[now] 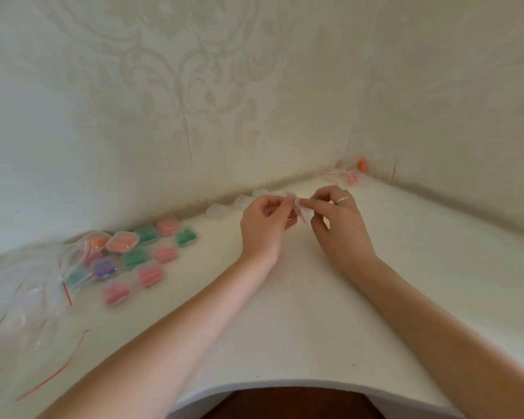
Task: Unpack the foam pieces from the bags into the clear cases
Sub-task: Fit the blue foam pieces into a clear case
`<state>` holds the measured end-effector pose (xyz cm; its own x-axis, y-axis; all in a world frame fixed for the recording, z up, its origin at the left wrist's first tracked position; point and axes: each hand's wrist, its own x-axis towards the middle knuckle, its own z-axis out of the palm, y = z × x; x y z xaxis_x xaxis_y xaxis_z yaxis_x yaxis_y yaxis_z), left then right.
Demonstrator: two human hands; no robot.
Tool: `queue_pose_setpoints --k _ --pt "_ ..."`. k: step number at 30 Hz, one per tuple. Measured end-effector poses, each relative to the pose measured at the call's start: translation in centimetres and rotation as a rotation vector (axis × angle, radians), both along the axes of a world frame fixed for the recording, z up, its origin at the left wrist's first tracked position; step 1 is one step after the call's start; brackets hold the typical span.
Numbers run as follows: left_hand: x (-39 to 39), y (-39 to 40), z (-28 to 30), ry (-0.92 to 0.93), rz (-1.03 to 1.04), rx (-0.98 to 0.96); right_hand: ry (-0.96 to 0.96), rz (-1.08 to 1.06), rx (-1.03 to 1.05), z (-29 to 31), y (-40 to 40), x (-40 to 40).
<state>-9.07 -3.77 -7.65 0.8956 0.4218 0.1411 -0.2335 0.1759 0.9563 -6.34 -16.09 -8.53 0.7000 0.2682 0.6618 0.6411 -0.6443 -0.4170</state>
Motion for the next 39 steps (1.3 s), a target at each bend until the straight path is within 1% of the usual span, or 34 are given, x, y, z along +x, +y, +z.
queue_pose_setpoints --k 2,4,6,8,10,12,14,18,23,25,27,33,37,39 --pt "0.2 0.2 0.1 0.006 -0.003 -0.046 -0.035 0.029 -0.109 0.1 0.3 0.0" --pt "0.2 0.4 0.2 0.004 0.036 -0.098 -0.109 0.000 -0.170 0.3 0.6 0.0" --pt "0.3 0.8 0.0 0.017 0.073 -0.114 -0.201 -0.045 -0.161 0.4 0.7 -0.1" --pt "0.2 1.0 -0.1 0.029 0.070 -0.102 -0.238 -0.022 -0.139 0.4 0.9 -0.2" --pt "0.3 0.9 -0.2 0.029 0.054 -0.074 -0.142 0.060 -0.129 0.3 1.0 -0.2" --pt "0.1 0.7 -0.2 0.031 0.042 -0.059 -0.018 0.134 -0.056 0.2 1.1 -0.2" --pt "0.0 0.6 -0.3 0.023 0.031 -0.029 0.054 0.152 0.029 0.3 1.1 -0.1" --pt "-0.3 0.4 -0.1 -0.001 0.000 0.021 0.136 0.150 0.168 0.6 0.9 -0.1" --pt "-0.1 0.5 0.0 -0.010 -0.003 -0.029 0.196 0.165 0.071 0.1 1.1 0.0" --pt "0.1 0.5 -0.1 -0.004 -0.012 0.006 0.158 0.171 0.029 0.1 1.1 0.0" --pt "0.3 0.5 -0.1 0.006 -0.032 0.064 0.152 0.171 0.039 0.2 1.3 -0.1" --pt "0.3 0.0 -0.3 -0.028 -0.144 0.316 0.350 0.129 0.365 0.7 1.3 -0.3" --pt "0.4 0.2 -0.4 -0.024 -0.161 0.337 0.465 0.149 0.518 0.7 1.4 0.0" --pt "0.5 0.2 -0.5 -0.011 -0.158 0.344 0.487 0.153 0.559 0.8 1.5 0.0"
